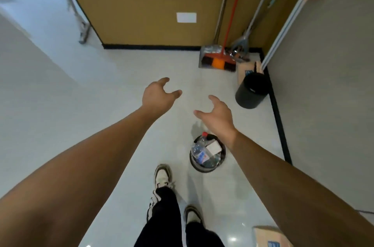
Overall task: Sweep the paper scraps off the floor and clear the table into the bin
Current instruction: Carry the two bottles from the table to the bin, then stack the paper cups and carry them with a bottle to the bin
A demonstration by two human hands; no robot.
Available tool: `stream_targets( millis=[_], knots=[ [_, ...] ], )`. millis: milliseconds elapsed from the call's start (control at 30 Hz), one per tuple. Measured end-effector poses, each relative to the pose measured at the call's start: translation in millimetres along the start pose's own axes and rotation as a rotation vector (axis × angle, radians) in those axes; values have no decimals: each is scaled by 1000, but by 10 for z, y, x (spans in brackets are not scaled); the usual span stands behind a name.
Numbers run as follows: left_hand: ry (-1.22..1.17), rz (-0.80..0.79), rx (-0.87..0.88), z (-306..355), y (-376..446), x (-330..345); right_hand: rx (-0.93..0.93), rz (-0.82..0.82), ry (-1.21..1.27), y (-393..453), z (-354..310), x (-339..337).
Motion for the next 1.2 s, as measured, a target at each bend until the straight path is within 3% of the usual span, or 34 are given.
stream_targets(
  millis=[233, 367, 500, 667, 800, 900, 1200],
  knots=[
    [67, 494, -5, -205, -1077, -2556, -506, -89, -61, -1153, -2161, 259],
    [131, 741, -122, -830, -2196, -3857, -770, -226, -5, -2349, -3183, 874],
    [219, 949, -289, -1642, -3701, -4865, -991, -400, 21, -3898, -3729, 1689],
    [316, 1128, -534, -2755, -6024, -5776, -1190, -658, 11, -6251, -3778, 2783],
    [367, 1241, -775, -3591, -7898, -6126, -1306, -857, 11, -8045, -3473, 3558],
    [323, 1256, -963, -4134, -9164, -6171, -1322, -1022, 4, -9242, -3139, 4035],
    [229, 1340, -1472, -5239, -11714, -5809, -1385, -1422, -181, -11560, -2231, 5409]
  ],
)
Point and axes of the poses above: each hand's wrist, its own y-axis towards the middle knuckle, its own x-axis out of the palm, z = x × y, the point moved 5 cm from there along y, towards the middle knuckle, and after that the axes turned 5 degrees about z, right-handed, at the moved point
